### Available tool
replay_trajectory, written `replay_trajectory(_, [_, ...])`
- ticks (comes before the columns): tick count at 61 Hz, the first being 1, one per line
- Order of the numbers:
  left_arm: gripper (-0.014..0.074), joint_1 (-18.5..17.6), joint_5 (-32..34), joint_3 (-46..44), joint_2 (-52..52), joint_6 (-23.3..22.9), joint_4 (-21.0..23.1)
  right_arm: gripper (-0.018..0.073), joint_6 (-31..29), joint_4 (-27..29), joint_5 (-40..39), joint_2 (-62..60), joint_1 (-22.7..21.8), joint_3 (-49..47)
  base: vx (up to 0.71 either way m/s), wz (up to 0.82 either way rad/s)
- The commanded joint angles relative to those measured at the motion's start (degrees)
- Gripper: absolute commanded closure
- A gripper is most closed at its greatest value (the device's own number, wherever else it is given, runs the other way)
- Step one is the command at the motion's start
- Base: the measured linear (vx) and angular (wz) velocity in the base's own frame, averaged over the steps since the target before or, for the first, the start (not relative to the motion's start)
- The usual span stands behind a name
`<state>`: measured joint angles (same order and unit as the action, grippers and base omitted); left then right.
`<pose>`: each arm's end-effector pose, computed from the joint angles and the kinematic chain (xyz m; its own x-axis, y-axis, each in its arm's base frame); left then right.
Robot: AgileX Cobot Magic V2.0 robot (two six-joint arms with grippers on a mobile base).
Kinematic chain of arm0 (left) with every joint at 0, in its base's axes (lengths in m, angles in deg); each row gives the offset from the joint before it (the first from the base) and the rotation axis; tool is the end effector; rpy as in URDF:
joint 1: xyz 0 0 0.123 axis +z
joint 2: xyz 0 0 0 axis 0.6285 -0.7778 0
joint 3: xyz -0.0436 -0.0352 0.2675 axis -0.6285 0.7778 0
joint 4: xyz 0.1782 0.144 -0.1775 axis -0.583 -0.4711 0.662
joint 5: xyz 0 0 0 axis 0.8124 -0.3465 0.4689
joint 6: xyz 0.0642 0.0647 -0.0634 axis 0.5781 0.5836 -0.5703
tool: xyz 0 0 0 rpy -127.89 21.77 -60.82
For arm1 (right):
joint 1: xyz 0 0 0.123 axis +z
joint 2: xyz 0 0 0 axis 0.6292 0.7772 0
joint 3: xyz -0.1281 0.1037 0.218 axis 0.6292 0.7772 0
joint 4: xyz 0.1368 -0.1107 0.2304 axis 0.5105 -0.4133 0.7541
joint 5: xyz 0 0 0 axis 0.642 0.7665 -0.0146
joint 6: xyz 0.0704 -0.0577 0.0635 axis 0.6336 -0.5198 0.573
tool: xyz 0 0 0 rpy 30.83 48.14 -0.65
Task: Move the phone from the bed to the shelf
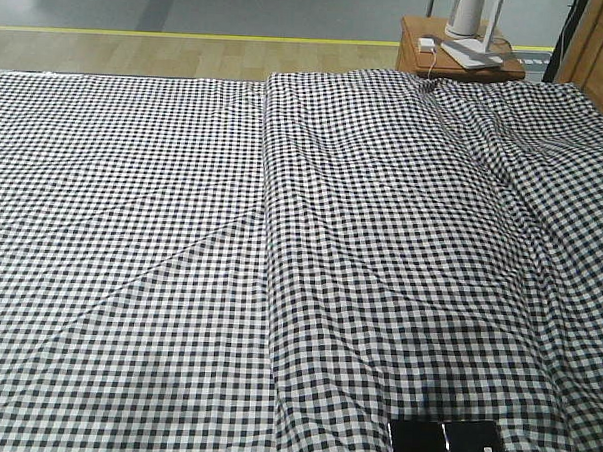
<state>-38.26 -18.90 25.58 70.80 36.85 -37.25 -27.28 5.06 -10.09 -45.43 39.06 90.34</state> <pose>0.1266 0.0010 0.1824 -0.1183 0.1213 -0.9855 0.0073 0.9926 0.1212 0.1273 0.0007 0.1977 0.0023 0.0382 -0.9993 -0.0059 0.9993 0.0382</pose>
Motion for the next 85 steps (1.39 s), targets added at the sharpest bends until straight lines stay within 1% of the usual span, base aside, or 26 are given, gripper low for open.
replay_trajectory(1, [0.0595, -0.2, 4.2, -1.3, 0.7, -0.3, 0.5, 0.0564, -0.2, -0.1, -4.3, -0.5, -0.2, 0.2, 0.0, 0.0])
replay_trajectory(71, [0.0595, -0.2, 4.2, -1.3, 0.7, -0.3, 0.5, 0.0564, -0.2, -0.1, -4.3, -0.5, -0.2, 0.2, 0.0, 0.0])
replay_trajectory(85, [0.0595, -0.2, 4.2, -1.3, 0.7, -0.3, 0.5, 0.0564, -0.2, -0.1, -5.8, -0.5, -0.2, 0.2, 0.0, 0.0])
